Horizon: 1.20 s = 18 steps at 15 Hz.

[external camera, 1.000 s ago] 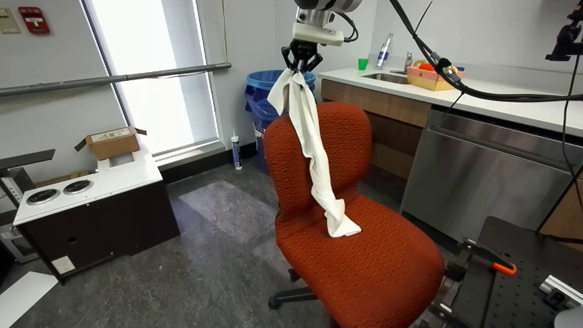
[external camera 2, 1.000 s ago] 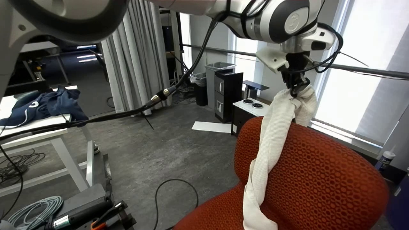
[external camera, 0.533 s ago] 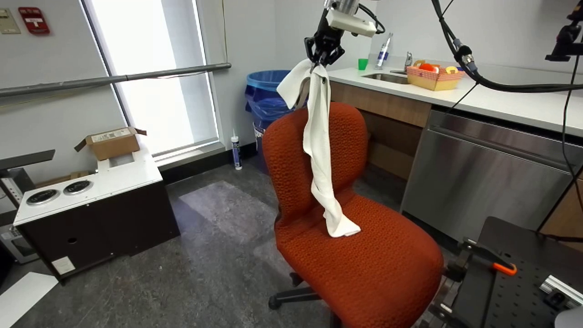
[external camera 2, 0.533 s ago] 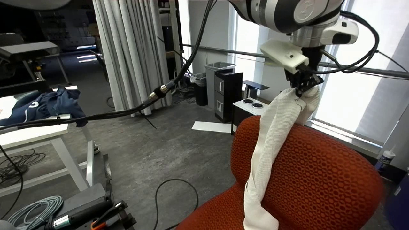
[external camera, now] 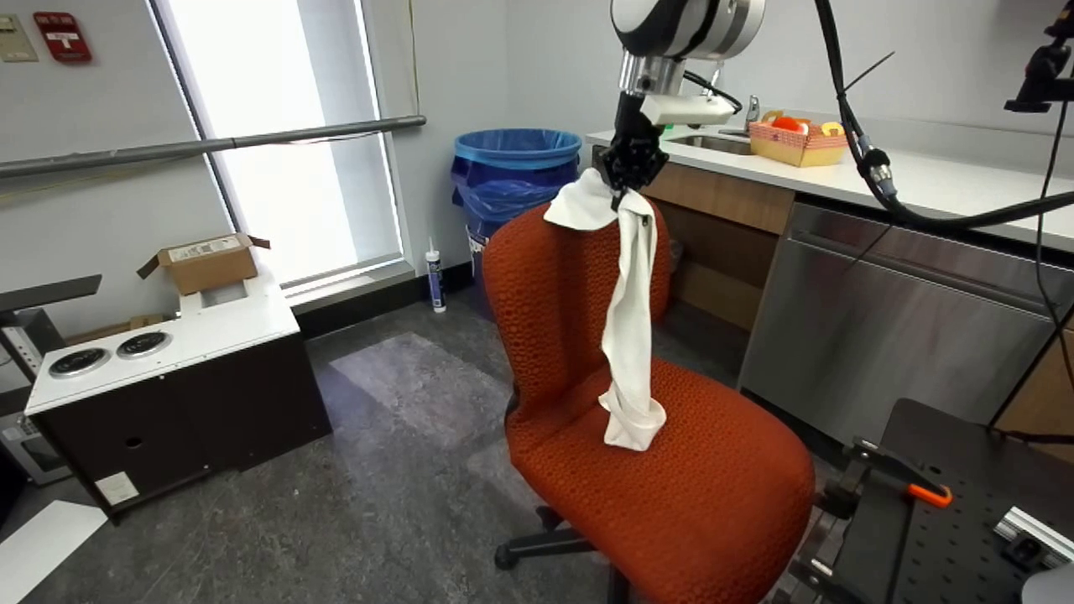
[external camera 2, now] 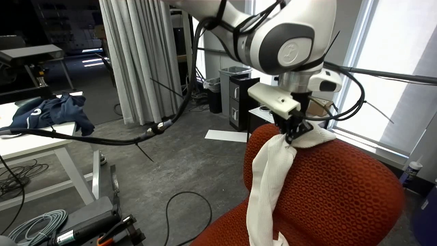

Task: Put the white cloth on the seat of the chair

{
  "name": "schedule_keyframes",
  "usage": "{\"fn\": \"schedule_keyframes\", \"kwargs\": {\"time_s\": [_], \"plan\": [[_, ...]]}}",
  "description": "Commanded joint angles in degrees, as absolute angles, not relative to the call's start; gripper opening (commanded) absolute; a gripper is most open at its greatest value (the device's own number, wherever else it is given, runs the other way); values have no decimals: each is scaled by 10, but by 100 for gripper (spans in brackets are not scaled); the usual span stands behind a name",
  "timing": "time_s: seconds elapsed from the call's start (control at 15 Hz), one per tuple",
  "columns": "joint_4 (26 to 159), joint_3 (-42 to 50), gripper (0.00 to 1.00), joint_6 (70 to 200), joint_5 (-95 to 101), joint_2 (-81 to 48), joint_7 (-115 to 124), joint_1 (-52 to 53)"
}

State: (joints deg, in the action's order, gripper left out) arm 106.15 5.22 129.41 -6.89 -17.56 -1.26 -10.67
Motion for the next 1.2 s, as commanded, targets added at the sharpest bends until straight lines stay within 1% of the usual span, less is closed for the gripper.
{"fn": "schedule_keyframes", "kwargs": {"time_s": [0.0, 0.33, 0.73, 1.07, 1.13], "plan": [[1142, 66, 2, 1346, -13, -170, 9, -83], [1186, 69, 2, 1411, 24, -215, 43, -65], [1187, 70, 2, 1474, 27, -257, 79, -39], [1189, 73, 2, 1512, 14, -266, 119, -22], [1186, 64, 6, 1493, 8, -269, 93, -34]]}}
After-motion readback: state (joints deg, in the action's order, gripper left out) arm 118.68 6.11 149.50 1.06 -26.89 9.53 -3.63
